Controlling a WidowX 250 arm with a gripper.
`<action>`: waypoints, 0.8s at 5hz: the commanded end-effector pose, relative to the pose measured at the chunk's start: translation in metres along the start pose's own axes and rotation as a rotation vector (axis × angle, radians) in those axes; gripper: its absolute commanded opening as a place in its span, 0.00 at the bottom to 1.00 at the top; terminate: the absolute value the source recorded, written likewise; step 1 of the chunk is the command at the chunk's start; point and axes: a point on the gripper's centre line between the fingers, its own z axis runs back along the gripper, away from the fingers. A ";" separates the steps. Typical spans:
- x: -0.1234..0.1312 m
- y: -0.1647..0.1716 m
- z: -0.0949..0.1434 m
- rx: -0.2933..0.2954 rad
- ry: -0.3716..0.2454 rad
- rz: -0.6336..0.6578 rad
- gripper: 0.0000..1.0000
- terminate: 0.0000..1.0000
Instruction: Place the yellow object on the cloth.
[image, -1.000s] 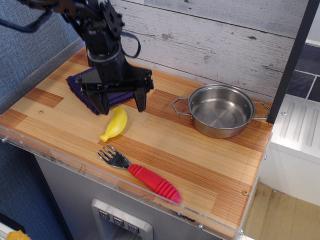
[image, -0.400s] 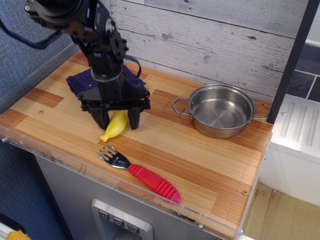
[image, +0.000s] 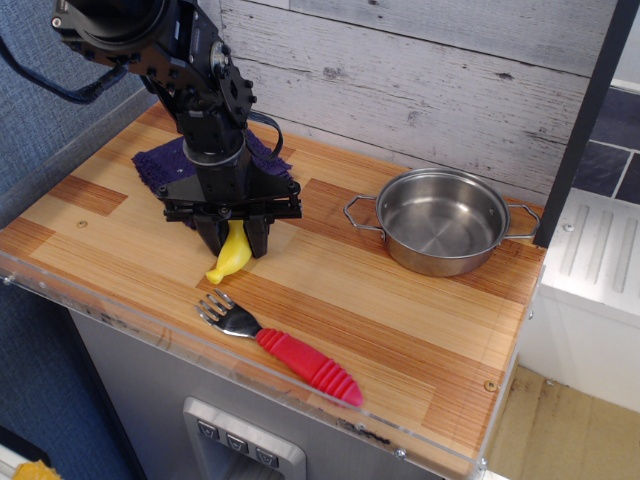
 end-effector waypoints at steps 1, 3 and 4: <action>0.007 0.000 0.019 -0.006 -0.056 0.005 0.00 0.00; 0.014 -0.006 0.035 -0.046 -0.092 0.022 0.00 0.00; 0.027 -0.004 0.046 -0.057 -0.121 0.039 0.00 0.00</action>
